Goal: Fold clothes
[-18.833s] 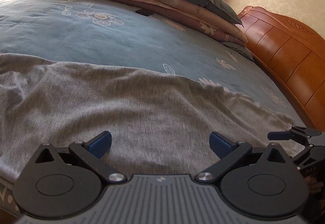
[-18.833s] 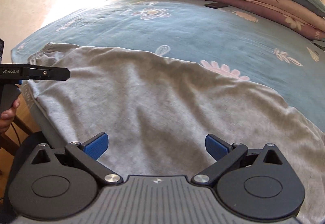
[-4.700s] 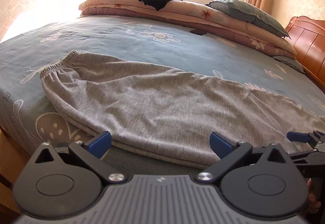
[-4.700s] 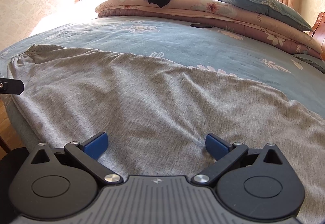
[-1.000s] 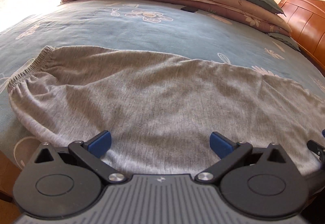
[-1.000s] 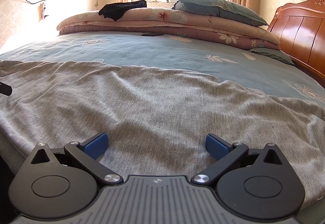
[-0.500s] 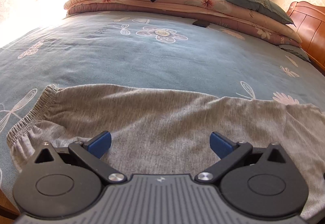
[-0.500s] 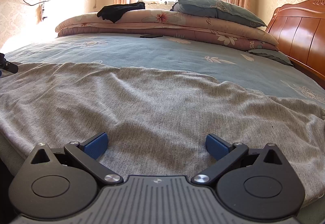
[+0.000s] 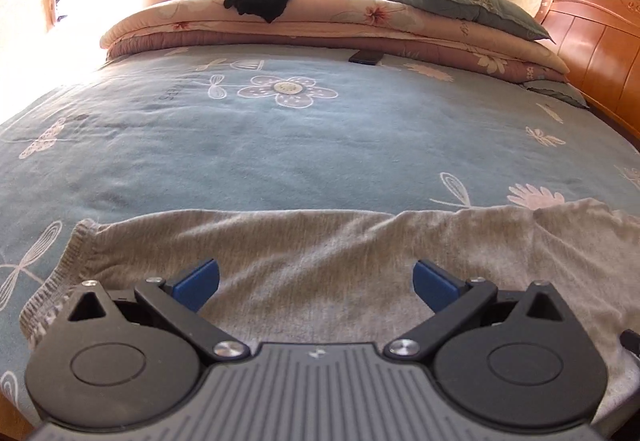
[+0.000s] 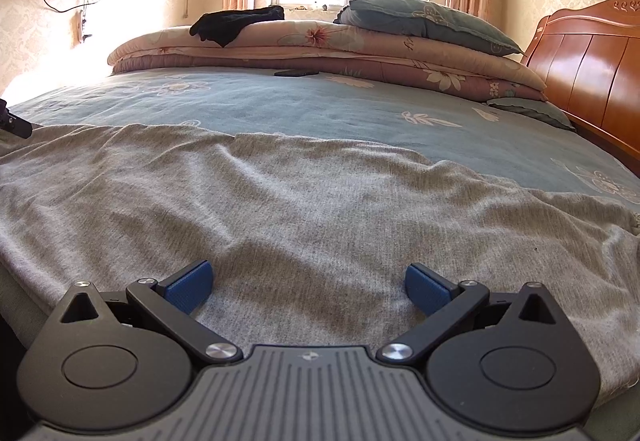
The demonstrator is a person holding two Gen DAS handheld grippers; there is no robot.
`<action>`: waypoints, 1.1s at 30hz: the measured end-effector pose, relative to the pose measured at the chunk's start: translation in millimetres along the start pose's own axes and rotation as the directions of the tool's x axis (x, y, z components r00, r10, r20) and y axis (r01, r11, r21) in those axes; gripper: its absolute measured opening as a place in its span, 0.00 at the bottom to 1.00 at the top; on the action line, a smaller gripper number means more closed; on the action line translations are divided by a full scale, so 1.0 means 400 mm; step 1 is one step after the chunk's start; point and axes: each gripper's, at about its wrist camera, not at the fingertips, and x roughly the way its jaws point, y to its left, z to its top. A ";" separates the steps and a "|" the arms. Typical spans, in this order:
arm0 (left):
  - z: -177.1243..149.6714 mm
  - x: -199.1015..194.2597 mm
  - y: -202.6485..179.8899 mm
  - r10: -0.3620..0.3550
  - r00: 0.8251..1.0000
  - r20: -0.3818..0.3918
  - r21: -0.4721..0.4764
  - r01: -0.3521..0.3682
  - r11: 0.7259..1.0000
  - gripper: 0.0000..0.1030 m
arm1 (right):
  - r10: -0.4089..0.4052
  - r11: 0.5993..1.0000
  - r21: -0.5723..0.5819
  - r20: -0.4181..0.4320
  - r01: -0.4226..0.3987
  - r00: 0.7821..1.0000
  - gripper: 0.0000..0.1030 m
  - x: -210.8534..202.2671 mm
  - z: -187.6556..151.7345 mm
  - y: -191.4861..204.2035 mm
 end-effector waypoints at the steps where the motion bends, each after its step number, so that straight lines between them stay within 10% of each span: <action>1: 0.008 0.016 -0.013 -0.008 1.000 -0.002 0.010 0.008 1.000 0.99 | 0.001 1.000 -0.001 0.000 -0.001 1.000 1.00 -0.001 0.000 0.000; 6: 0.020 0.132 -0.036 -0.044 0.995 -0.085 -0.026 0.042 0.999 0.99 | 0.001 1.000 -0.003 0.000 -0.001 1.000 1.00 -0.001 0.003 -0.001; 11: 0.031 0.171 -0.006 0.062 0.992 -0.106 -0.091 -0.072 0.993 0.99 | 0.002 1.000 -0.002 0.002 -0.002 1.000 1.00 0.000 0.003 0.000; 25: -0.095 -0.049 -0.333 -0.249 0.961 -0.120 0.157 0.266 0.951 0.99 | -0.034 0.999 0.018 0.025 0.034 0.999 1.00 -0.029 0.046 -0.021; 33: -0.172 -0.048 -0.354 -0.160 0.965 -0.208 0.184 0.200 0.963 0.99 | -0.125 0.984 0.115 -0.091 0.135 0.988 1.00 0.019 0.040 -0.090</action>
